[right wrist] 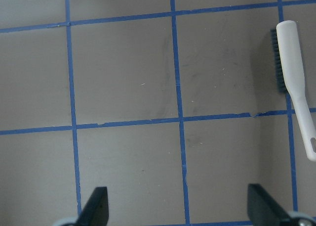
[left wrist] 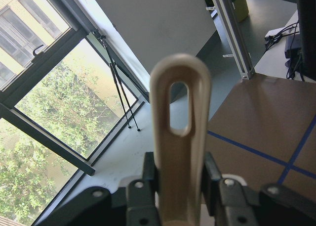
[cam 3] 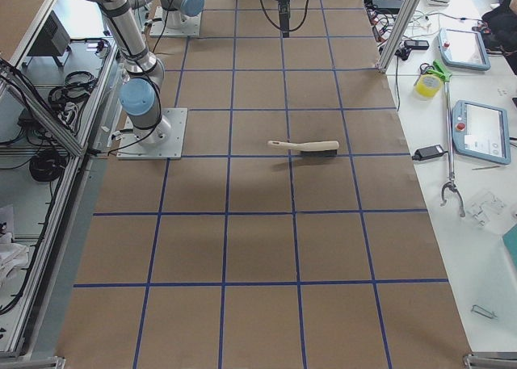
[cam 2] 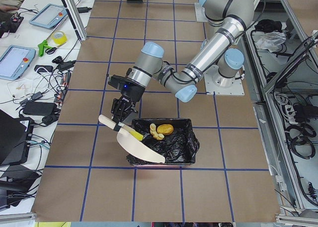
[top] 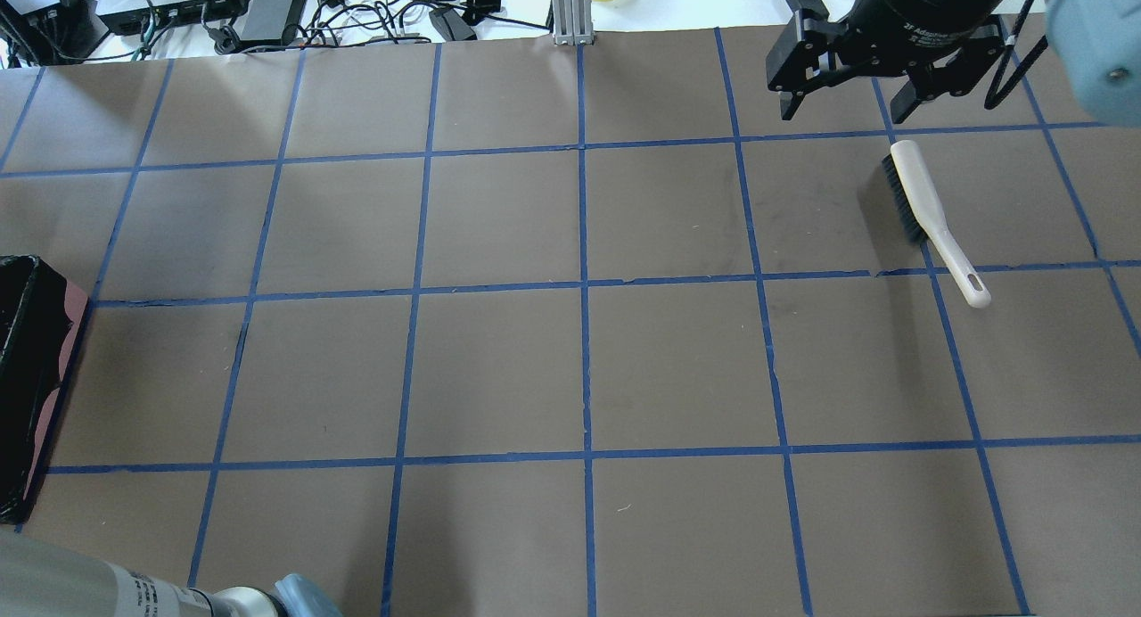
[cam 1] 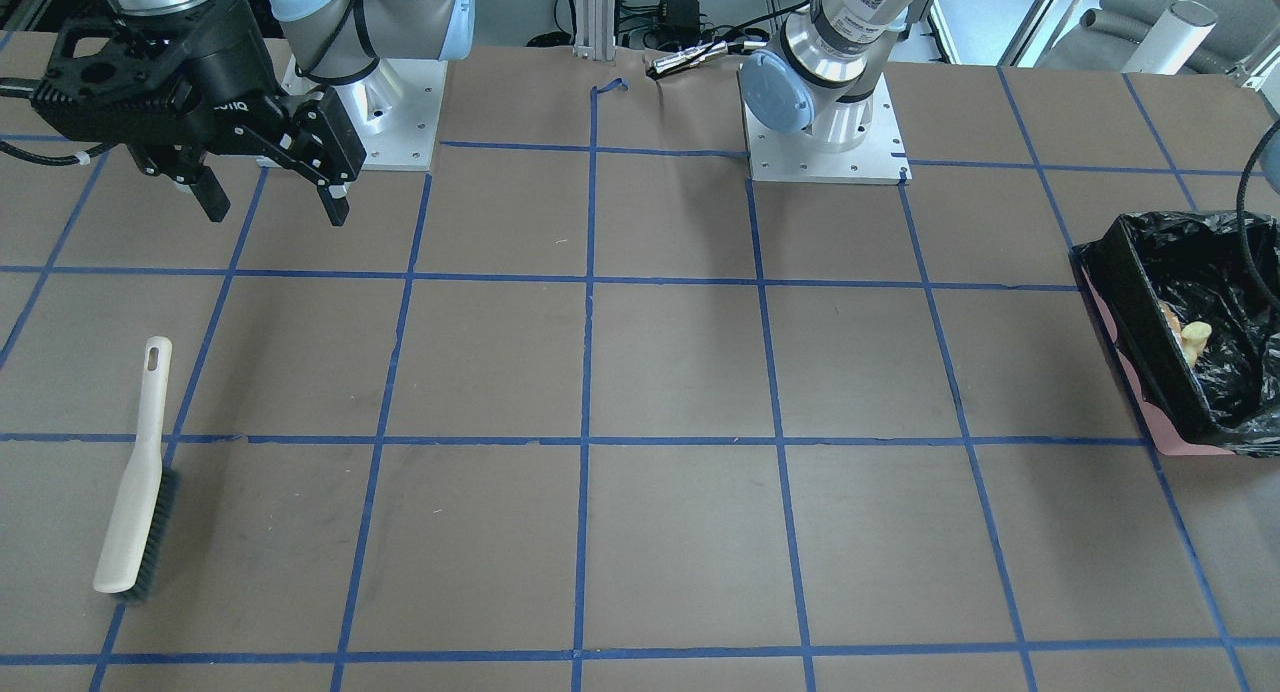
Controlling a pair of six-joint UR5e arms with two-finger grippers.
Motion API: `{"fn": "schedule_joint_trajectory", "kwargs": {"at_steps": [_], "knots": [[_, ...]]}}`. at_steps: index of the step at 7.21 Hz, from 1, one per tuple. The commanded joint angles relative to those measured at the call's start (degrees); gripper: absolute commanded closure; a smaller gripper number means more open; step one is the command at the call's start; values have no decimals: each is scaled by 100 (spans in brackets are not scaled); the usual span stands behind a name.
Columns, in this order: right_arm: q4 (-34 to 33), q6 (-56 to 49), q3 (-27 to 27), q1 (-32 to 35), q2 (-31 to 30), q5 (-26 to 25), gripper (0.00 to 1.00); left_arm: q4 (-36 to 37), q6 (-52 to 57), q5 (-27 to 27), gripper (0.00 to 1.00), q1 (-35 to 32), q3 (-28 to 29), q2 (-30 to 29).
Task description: Sweep and dump trash into bin
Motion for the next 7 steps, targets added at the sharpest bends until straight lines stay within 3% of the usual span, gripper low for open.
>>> {"fn": "schedule_joint_trajectory", "kwargs": {"at_steps": [1, 7], "knots": [[0, -7, 0, 0, 0, -12, 0, 236, 81, -3, 100, -43, -151, 15], [0, -7, 0, 0, 0, 5, 0, 551, 556, 15, 100, -289, -459, 112]]}}
